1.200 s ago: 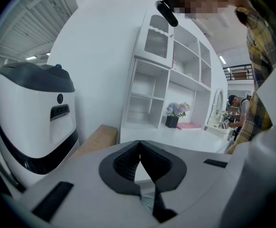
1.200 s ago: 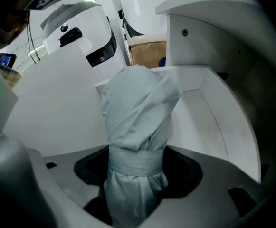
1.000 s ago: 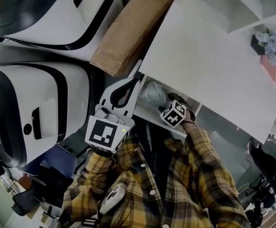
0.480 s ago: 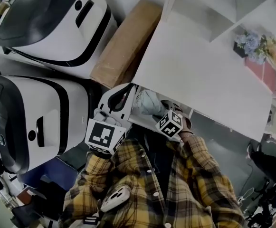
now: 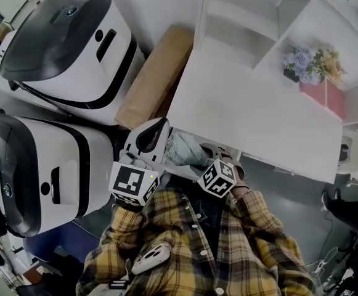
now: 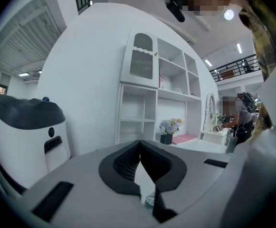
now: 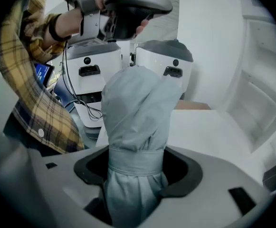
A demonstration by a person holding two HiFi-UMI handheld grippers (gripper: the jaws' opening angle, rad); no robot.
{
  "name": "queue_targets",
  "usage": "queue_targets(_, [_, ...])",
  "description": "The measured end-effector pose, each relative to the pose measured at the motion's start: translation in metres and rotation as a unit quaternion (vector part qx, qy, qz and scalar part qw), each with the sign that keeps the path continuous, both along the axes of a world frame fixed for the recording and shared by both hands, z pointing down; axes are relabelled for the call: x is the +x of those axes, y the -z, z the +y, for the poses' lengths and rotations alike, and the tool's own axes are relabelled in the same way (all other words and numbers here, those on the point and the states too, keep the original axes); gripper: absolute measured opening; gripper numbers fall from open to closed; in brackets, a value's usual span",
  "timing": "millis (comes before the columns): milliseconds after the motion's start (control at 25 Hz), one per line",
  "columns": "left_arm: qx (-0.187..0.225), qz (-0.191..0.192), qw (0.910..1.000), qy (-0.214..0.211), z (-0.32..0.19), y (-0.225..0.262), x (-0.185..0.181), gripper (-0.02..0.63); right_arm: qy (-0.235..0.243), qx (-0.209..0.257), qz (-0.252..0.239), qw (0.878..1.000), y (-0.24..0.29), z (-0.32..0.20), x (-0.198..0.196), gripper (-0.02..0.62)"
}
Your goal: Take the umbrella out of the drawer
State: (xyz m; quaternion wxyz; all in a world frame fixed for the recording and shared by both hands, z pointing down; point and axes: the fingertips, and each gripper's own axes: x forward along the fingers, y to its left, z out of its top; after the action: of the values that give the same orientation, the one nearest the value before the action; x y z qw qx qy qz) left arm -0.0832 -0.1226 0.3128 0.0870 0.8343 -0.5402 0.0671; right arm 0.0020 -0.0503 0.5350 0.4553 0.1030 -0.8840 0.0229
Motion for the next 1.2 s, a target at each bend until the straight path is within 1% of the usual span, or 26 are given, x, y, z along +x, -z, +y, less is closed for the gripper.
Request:
queue_targets(160, [0.011,-0.002,0.9998,-0.013,0.001,0.014,0.008,0.021,-0.029,0.017,-0.038,0.999,0.035,-0.005,0.008,0.308])
queue_targets(360, [0.029,-0.001,0.999,-0.035,-0.003,0.032,0.02,0.021,-0.077,0.039,-0.074,0.993,0.077,-0.019,0.028,0.308])
queue_targets(560, [0.04,0.003,0.9976,-0.056,-0.01,0.043,0.034,0.021,-0.124,0.062,-0.115,0.984,0.118,-0.035,0.05,0.308])
queue_targets(720, [0.043,0.006,0.9962,-0.076,-0.013,0.046,0.046,0.021,-0.163,0.084,-0.146,0.972,0.153,-0.046,0.068,0.308])
queue_targets(880, [0.045,0.009,0.9942,-0.097,-0.015,0.049,0.061,0.021,-0.207,0.103,-0.187,0.955,0.188,-0.055,0.09,0.308])
queue_targets(1080, [0.045,0.018,0.9913,-0.122,-0.013,0.052,0.079,0.021,-0.258,0.118,-0.268,0.921,0.225,-0.065,0.118,0.308])
queue_targets(1200, [0.046,0.019,0.9901,-0.131,-0.013,0.055,0.089,0.021,-0.286,0.121,-0.306,0.9,0.241,-0.068,0.137,0.308])
